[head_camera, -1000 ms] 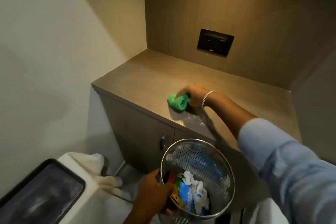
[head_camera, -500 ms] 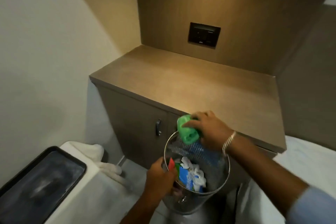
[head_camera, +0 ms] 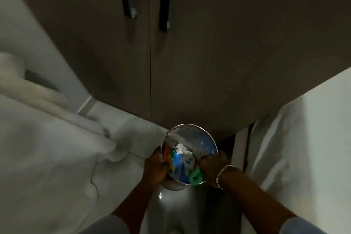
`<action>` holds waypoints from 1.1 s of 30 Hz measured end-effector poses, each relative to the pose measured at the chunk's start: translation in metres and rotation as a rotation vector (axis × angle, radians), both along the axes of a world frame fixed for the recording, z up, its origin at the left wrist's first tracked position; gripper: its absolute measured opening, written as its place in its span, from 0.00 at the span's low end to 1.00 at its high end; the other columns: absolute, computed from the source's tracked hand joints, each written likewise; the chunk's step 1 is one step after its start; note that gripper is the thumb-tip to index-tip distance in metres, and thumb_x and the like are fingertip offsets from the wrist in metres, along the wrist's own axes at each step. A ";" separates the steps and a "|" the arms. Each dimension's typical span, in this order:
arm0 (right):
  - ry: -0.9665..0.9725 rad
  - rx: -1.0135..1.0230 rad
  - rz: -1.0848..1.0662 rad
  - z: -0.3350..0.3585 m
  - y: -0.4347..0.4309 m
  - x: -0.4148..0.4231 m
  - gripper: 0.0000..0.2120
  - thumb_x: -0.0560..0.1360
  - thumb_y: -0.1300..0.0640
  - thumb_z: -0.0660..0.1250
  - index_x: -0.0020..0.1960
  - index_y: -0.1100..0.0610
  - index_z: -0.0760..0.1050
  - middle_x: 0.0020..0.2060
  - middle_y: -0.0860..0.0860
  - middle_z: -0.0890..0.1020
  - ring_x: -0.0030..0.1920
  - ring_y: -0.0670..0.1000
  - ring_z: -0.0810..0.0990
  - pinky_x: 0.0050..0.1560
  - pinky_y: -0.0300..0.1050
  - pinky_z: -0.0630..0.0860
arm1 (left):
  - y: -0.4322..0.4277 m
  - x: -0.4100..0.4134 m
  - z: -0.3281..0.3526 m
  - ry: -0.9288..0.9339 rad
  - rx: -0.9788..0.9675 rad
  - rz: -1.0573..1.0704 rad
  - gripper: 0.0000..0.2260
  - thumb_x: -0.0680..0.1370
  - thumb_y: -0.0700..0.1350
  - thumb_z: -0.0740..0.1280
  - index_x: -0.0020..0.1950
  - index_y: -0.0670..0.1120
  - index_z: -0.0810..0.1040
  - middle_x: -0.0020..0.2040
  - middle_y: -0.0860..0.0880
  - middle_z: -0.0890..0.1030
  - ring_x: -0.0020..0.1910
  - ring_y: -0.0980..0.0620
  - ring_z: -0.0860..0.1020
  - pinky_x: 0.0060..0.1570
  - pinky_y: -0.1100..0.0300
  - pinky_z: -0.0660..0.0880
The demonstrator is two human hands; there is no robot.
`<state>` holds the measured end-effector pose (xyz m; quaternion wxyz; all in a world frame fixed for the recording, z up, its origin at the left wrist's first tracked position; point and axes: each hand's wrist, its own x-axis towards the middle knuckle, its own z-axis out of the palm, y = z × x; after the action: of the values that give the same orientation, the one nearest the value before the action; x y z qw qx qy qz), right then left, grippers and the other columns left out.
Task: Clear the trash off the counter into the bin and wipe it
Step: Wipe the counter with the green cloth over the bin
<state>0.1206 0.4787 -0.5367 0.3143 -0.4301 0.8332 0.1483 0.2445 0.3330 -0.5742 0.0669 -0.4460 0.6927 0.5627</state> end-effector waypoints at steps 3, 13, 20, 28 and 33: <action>-0.055 0.041 -0.017 -0.065 0.015 0.009 0.22 0.74 0.52 0.65 0.67 0.48 0.68 0.66 0.54 0.74 0.68 0.58 0.71 0.67 0.62 0.68 | 0.016 0.003 -0.072 0.019 0.124 0.075 0.18 0.72 0.57 0.72 0.61 0.58 0.77 0.51 0.54 0.84 0.46 0.51 0.85 0.45 0.52 0.83; -0.125 -0.747 -0.340 0.019 0.004 0.046 0.28 0.65 0.69 0.66 0.65 0.56 0.75 0.66 0.57 0.74 0.68 0.58 0.71 0.71 0.48 0.63 | 0.007 0.030 0.022 -0.040 0.619 0.409 0.28 0.75 0.64 0.62 0.70 0.50 0.68 0.58 0.37 0.81 0.46 0.39 0.82 0.37 0.52 0.81; -0.814 -1.226 -0.593 0.242 -0.128 0.151 0.33 0.63 0.56 0.66 0.69 0.49 0.67 0.68 0.52 0.74 0.67 0.51 0.73 0.63 0.51 0.74 | -0.088 0.143 0.278 0.488 0.441 0.744 0.11 0.73 0.30 0.65 0.54 0.38 0.76 0.54 0.33 0.80 0.49 0.35 0.81 0.46 0.44 0.81; -0.921 -1.081 -0.615 0.336 -0.343 0.241 0.15 0.65 0.62 0.76 0.49 0.53 0.76 0.36 0.49 0.81 0.33 0.41 0.80 0.32 0.32 0.76 | -0.229 0.262 0.387 0.510 -0.267 0.959 0.22 0.73 0.34 0.70 0.65 0.48 0.74 0.62 0.38 0.78 0.58 0.37 0.79 0.58 0.39 0.78; -0.684 -1.049 -0.511 0.323 -0.404 0.287 0.16 0.71 0.64 0.70 0.59 0.59 0.76 0.53 0.57 0.83 0.53 0.53 0.80 0.56 0.42 0.77 | -0.285 0.297 0.379 0.220 -0.377 0.808 0.32 0.72 0.33 0.69 0.74 0.41 0.63 0.66 0.36 0.75 0.63 0.39 0.76 0.65 0.44 0.73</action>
<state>0.4075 0.0748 -0.2137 0.3350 -0.3380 0.7240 -0.4994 0.5412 0.0484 -0.1954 -0.3143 -0.6225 0.5564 0.4519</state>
